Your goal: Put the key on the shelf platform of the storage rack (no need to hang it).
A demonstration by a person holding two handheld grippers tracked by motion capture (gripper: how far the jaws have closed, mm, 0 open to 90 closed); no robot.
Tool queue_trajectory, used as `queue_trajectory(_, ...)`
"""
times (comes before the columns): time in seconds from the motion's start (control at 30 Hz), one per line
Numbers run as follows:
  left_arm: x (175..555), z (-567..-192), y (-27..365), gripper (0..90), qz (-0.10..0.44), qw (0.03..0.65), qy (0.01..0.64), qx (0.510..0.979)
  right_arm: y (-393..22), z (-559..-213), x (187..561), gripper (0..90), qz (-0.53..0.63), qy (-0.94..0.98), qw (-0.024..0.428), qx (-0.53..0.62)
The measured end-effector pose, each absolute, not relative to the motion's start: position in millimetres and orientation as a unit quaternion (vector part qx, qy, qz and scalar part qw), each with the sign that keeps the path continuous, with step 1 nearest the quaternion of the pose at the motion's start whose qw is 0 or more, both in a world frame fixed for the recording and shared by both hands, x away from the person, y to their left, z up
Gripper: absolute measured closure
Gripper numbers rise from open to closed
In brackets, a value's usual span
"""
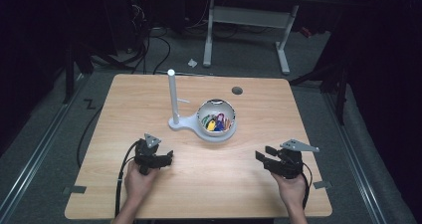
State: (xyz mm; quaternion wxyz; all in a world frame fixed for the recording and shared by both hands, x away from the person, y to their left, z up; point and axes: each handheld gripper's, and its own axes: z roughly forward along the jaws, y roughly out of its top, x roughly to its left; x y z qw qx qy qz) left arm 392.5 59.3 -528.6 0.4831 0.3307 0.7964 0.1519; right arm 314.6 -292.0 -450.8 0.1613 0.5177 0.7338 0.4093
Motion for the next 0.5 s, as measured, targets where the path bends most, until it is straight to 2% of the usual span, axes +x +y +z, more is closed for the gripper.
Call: queue_trajectory(0.5,392.6,-528.5,59.0,17.8,0.151,0.482,0.798,0.329,-288.3,-467.9,314.7,49.2,0.403,0.734,0.153,0.525)
